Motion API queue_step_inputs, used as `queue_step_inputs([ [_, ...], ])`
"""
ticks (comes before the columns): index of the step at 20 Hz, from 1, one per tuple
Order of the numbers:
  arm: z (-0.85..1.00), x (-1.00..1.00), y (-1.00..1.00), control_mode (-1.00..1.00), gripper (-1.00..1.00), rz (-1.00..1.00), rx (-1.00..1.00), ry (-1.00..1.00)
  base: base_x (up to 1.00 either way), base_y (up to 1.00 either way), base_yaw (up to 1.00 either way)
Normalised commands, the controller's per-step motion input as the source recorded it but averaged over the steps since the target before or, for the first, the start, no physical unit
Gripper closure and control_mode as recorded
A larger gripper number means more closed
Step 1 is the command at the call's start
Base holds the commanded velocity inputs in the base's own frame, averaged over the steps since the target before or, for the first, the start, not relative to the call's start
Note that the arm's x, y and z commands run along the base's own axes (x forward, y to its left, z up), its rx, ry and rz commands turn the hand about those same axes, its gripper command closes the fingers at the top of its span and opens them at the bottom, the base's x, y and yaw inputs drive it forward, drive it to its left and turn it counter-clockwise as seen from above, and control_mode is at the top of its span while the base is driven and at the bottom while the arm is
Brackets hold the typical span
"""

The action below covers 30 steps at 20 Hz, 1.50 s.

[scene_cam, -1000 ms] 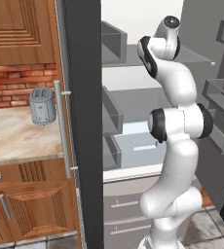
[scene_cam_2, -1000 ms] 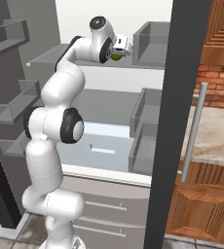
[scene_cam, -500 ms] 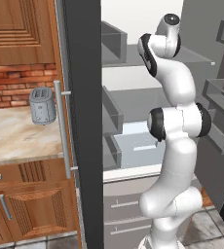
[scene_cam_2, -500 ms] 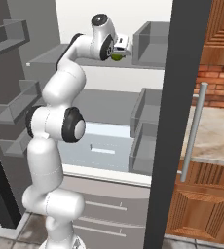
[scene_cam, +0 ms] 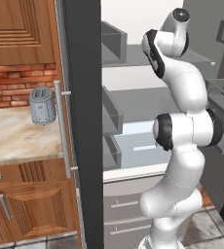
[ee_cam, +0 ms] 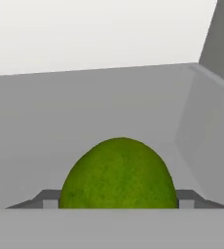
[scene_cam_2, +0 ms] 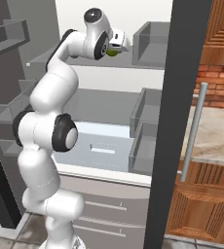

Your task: Grab the onion and lime from the fridge, place them in the blender, close the lid, and turn on the blender to create a marinade.

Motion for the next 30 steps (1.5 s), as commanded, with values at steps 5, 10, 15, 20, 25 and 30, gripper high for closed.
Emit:
queue_step_inputs([
  [5, -0.12, -1.0, 0.25, -1.0, 1.0, -0.01, 0.0, -0.17, 0.0, 0.0, 0.0],
  [10, -0.01, -1.0, 0.3, -1.0, 1.0, 0.0, 0.0, -0.02, 0.0, 0.0, 0.0],
  [15, 0.0, -1.0, 0.23, -1.0, 1.0, -0.01, 0.0, 0.0, 0.0, 0.0, 0.0],
  [20, 0.0, -1.0, 0.16, -1.0, 1.0, 0.0, 0.01, 0.0, 0.0, 0.0, 0.0],
  [25, -0.32, -1.0, 0.07, -1.0, 1.0, 0.0, 0.0, 0.03, 0.0, 0.0, 0.0],
  [30, -0.6, -1.0, 0.0, -1.0, 1.0, 0.0, 0.0, 0.04, 0.0, 0.0, 0.0],
])
